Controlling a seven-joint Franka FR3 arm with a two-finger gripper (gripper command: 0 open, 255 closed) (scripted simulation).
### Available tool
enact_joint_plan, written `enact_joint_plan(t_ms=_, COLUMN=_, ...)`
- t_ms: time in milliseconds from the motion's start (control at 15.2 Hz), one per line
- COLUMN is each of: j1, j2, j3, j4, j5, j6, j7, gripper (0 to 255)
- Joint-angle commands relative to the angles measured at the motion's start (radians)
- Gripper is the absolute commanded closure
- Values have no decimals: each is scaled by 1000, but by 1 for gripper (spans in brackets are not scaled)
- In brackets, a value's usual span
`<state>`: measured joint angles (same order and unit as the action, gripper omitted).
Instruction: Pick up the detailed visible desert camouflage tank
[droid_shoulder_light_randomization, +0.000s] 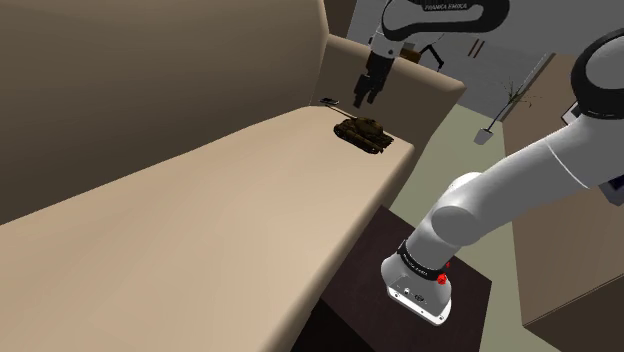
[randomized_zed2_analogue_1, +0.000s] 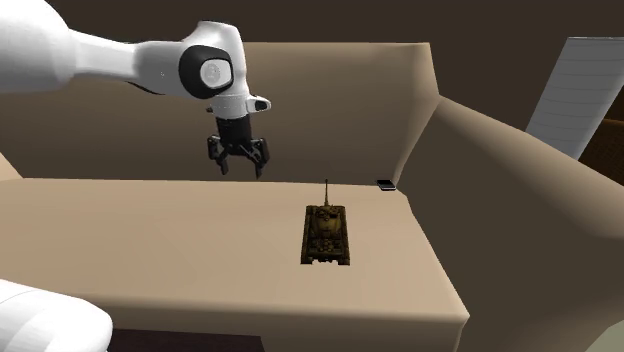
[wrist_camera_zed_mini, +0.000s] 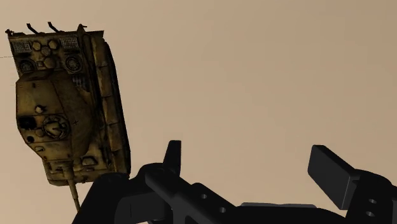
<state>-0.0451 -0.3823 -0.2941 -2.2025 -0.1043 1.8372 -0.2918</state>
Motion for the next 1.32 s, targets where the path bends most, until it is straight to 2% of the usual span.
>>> enact_joint_plan(t_ms=0, j1=-8, j2=60, j3=-40, j4=18, j5=1, j6=38, j7=-59, gripper=0)
enact_joint_plan(t_ms=330, j1=-19, j2=243, j3=-115, j4=135, j5=44, j6=86, j7=-194, gripper=0)
enact_joint_plan(t_ms=660, j1=-50, j2=445, j3=-166, j4=286, j5=124, j6=107, j7=-335, gripper=0)
enact_joint_plan(t_ms=1254, j1=-181, j2=818, j3=-170, j4=648, j5=276, j6=61, j7=-533, gripper=0)
